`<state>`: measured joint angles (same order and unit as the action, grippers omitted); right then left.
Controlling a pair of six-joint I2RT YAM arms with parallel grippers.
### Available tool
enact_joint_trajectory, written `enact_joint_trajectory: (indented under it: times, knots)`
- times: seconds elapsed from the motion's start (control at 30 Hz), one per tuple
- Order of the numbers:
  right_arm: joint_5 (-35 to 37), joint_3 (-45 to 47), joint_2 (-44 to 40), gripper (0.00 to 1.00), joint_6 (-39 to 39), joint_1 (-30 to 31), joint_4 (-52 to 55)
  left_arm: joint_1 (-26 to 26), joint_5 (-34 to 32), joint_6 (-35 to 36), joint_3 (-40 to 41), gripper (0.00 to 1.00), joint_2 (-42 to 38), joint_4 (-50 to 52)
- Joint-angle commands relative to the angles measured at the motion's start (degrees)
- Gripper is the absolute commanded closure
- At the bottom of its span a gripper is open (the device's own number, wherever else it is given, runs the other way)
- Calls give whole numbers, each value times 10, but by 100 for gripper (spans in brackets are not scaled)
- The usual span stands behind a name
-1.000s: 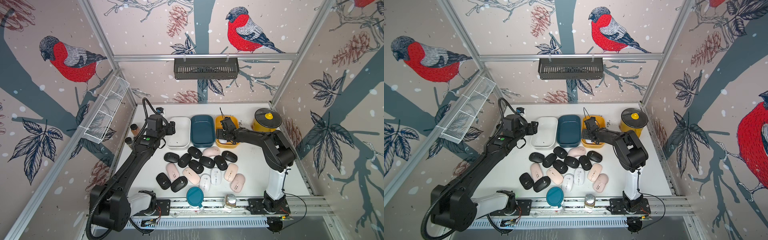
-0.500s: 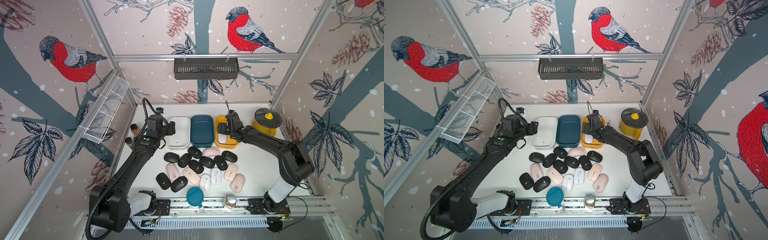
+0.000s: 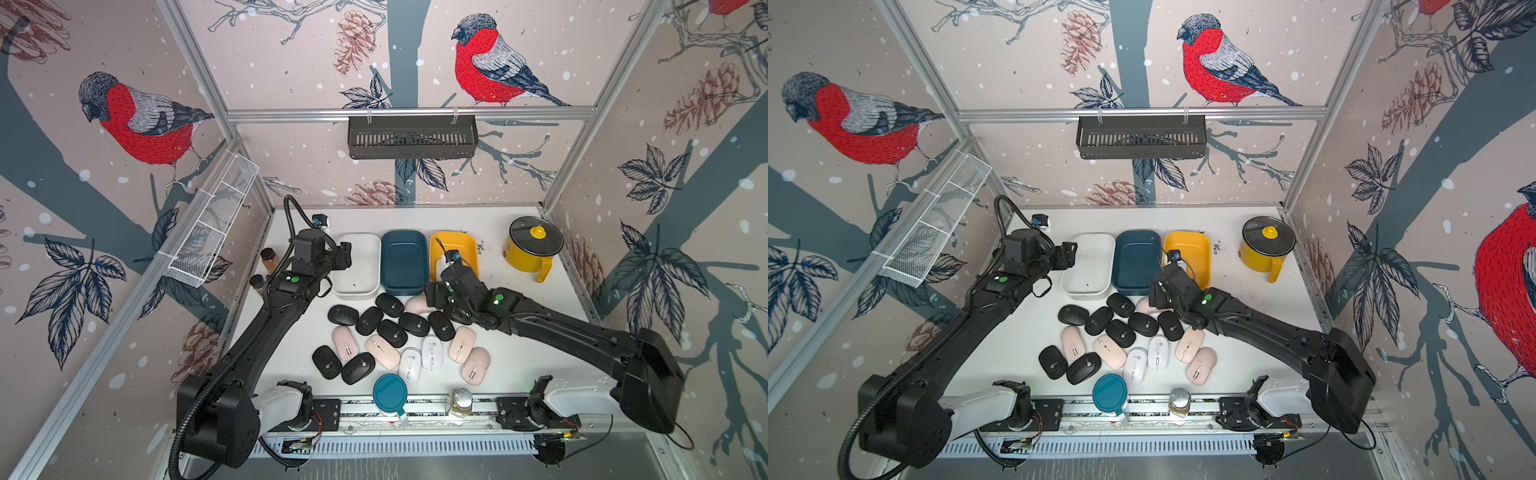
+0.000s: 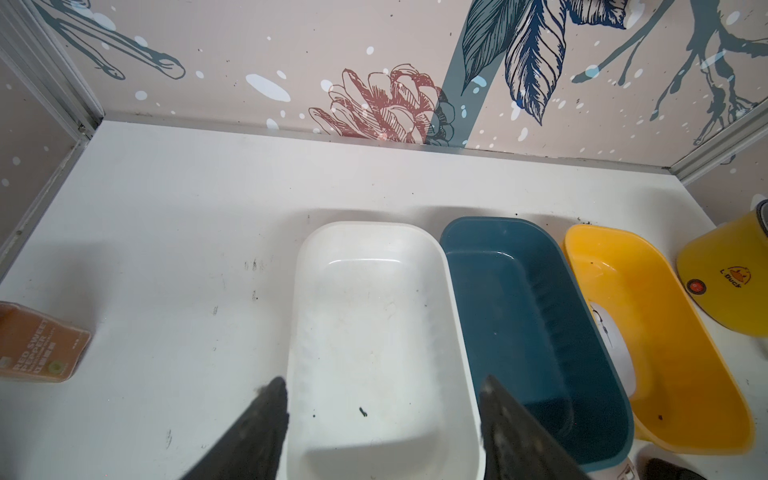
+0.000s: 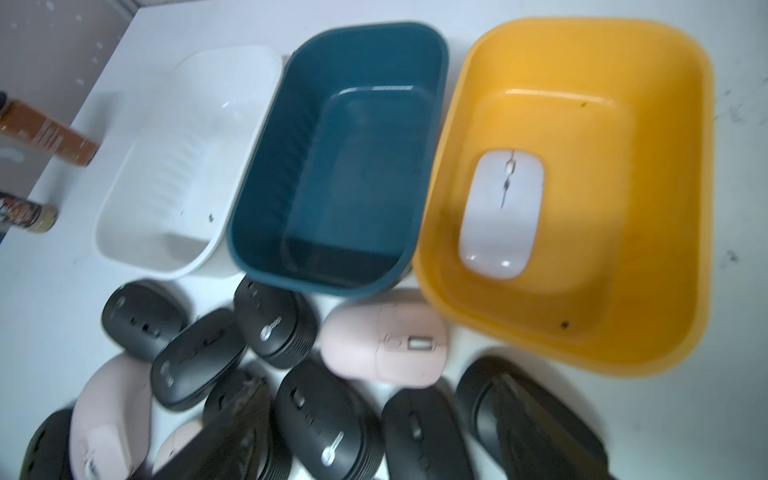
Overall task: Place the mice by color into the storage box
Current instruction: Pick up the mouse from the center of the board.
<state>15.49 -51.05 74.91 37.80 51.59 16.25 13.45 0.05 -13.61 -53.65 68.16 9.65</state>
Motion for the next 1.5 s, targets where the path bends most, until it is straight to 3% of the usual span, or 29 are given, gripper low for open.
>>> enact_joint_trajectory:
  times: [0.0, 0.2, 0.5, 0.97, 1.47]
  knots:
    - [24, 22, -14, 15, 92, 42, 51, 0, 11, -3, -5, 28, -4, -7]
    - [11, 67, -3, 15, 196, 122, 58, 1, 17, -9, -12, 28, -5, 0]
    - [-31, 61, 85, 15, 259, 178, 56, 2, 36, -22, -8, 28, -5, -3]
    - [-9, 46, 94, 18, 280, 180, 111, 10, 45, -26, -7, 28, -5, -5]
    - [-19, 49, 140, 22, 268, 174, 100, 13, 41, -24, -7, 28, -7, -3]
